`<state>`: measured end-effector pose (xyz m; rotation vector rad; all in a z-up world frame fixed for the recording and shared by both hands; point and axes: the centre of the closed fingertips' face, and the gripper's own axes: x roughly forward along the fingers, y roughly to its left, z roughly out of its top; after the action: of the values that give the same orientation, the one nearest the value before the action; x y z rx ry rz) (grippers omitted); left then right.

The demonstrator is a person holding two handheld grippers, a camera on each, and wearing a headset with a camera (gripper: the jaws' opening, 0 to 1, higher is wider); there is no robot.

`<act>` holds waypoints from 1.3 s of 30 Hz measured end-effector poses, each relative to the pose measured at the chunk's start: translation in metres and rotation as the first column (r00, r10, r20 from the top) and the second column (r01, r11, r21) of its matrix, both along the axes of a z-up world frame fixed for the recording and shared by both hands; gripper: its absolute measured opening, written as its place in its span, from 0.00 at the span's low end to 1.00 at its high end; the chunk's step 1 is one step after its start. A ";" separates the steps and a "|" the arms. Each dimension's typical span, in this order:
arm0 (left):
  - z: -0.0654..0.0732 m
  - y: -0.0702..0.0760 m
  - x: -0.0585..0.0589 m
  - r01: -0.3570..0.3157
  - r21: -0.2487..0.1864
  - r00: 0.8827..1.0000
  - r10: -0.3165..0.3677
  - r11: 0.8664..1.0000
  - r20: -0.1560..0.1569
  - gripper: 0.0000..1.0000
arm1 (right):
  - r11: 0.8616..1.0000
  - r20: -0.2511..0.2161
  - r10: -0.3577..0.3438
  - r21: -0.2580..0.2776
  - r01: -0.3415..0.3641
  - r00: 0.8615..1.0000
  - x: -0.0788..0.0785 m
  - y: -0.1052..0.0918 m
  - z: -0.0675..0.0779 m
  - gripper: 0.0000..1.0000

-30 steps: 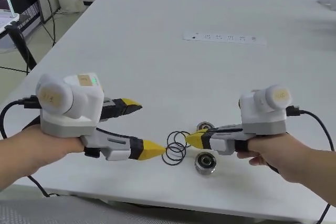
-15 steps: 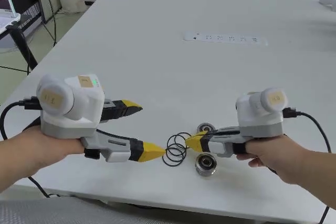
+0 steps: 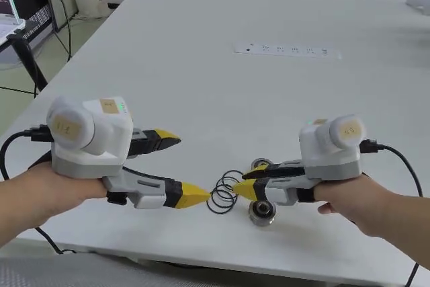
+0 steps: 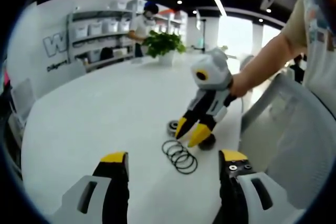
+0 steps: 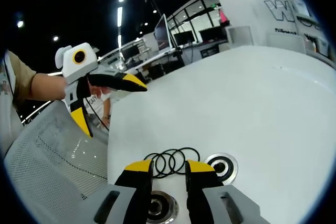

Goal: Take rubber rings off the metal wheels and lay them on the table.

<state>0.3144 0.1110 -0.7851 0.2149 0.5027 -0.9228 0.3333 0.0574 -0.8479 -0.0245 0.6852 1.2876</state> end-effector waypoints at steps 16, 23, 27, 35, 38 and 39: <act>0.008 -0.006 0.000 0.018 -0.005 1.000 -0.018 1.000 0.008 0.71 | 0.997 0.079 -0.026 0.076 0.020 0.996 0.002 -0.008 0.039 0.43; 0.019 -0.011 0.001 0.024 -0.022 0.999 -0.023 0.999 0.022 0.71 | 0.995 0.124 -0.047 0.094 0.036 0.991 0.000 -0.021 0.054 0.54; 0.025 -0.013 0.000 0.025 -0.038 0.999 -0.024 0.999 0.027 0.71 | 0.994 0.148 -0.059 0.101 0.044 0.987 -0.004 -0.028 0.063 0.59; 0.028 -0.014 -0.004 0.032 -0.041 0.999 -0.030 0.999 0.032 0.72 | 0.996 0.186 -0.052 0.075 0.039 0.981 -0.013 -0.045 0.067 0.62; 0.029 -0.013 -0.005 0.031 -0.040 0.999 -0.030 0.999 0.034 0.72 | 0.997 0.193 -0.057 0.068 0.044 0.980 -0.017 -0.053 0.068 0.63; 0.029 -0.012 -0.006 0.032 -0.040 0.999 -0.031 0.999 0.036 0.72 | 0.997 0.196 -0.059 0.068 0.046 0.979 -0.018 -0.056 0.069 0.63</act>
<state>0.3085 0.0991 -0.7557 0.2022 0.4487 -0.9574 0.3155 0.0019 -0.7786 -0.0817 0.4719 1.2361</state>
